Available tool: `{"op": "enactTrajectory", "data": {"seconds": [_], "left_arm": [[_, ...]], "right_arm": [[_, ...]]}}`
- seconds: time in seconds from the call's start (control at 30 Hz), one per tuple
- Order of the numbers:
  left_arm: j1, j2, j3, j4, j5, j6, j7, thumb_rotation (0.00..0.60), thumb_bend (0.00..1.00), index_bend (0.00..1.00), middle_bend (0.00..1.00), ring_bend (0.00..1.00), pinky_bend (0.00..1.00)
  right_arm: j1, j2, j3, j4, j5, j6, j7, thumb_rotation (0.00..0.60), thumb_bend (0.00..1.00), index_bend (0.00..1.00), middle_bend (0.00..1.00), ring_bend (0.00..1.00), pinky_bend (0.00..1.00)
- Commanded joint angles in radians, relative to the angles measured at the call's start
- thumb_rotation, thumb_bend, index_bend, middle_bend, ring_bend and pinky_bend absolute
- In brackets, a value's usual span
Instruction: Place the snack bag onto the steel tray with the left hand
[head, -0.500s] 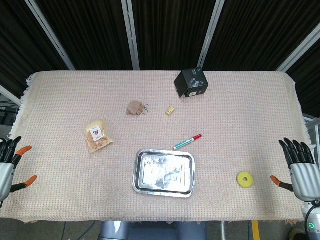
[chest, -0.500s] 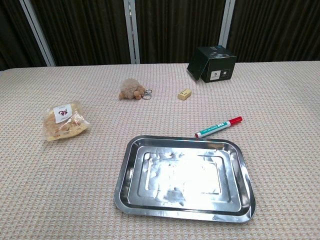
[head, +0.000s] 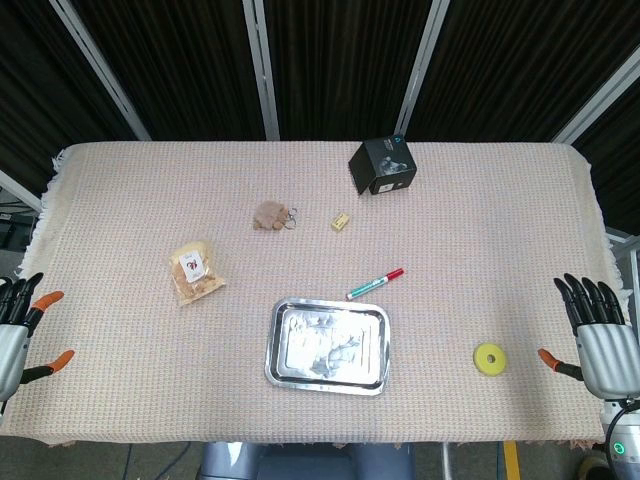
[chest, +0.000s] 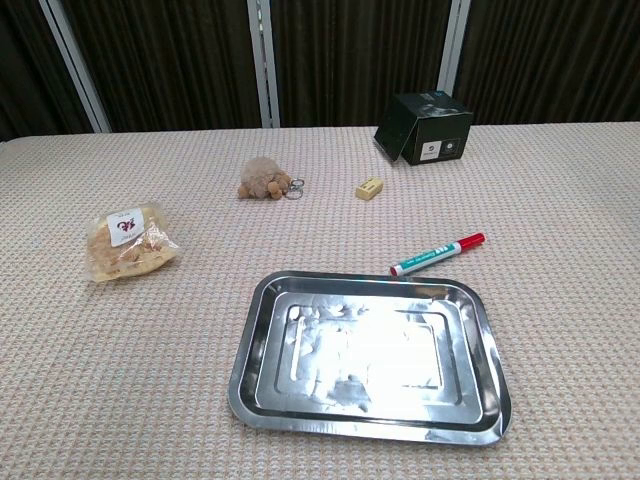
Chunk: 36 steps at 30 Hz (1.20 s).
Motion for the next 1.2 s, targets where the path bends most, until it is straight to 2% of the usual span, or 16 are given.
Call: {"op": "enactTrajectory", "data": {"seconds": [0.03, 0.4, 0.63, 0.93, 1.07, 1.2], "left_arm": [[-0.001, 0.0, 0.0, 0.002, 0.0, -0.001, -0.002, 0.556, 0.06, 0.21, 0.0, 0.0, 0.0], [-0.028, -0.001, -0.006, 0.001, 0.009, -0.034, 0.016, 0.559, 0.07, 0.21, 0.0, 0.0, 0.0], [-0.081, 0.013, -0.016, -0.015, 0.02, -0.101, 0.046, 0.558, 0.06, 0.18, 0.0, 0.0, 0.0], [-0.248, 0.05, -0.059, -0.043, -0.054, -0.371, -0.012, 0.558, 0.01, 0.06, 0.0, 0.0, 0.0], [-0.355, 0.022, -0.093, 0.008, -0.109, -0.526, -0.026, 0.557, 0.01, 0.02, 0.0, 0.0, 0.0], [-0.449, -0.03, -0.117, 0.075, -0.175, -0.654, 0.015, 0.558, 0.01, 0.0, 0.0, 0.0, 0.0]], "right_arm": [[-0.001, 0.0, 0.0, -0.001, 0.002, 0.0, 0.0, 0.6, 0.0, 0.03, 0.03, 0.0, 0.0], [-0.007, -0.002, -0.001, 0.003, 0.012, 0.003, 0.002, 0.6, 0.0, 0.03, 0.03, 0.0, 0.0], [-0.011, -0.003, 0.0, 0.009, 0.018, 0.005, 0.009, 0.6, 0.0, 0.03, 0.03, 0.0, 0.0], [-0.008, 0.0, 0.002, 0.011, 0.013, 0.006, 0.009, 0.6, 0.0, 0.03, 0.03, 0.0, 0.0], [-0.008, 0.002, 0.002, 0.006, 0.009, 0.01, 0.006, 0.6, 0.0, 0.03, 0.03, 0.0, 0.0], [-0.012, 0.007, 0.003, 0.0, 0.012, 0.014, 0.006, 0.6, 0.0, 0.03, 0.03, 0.0, 0.0]]}}
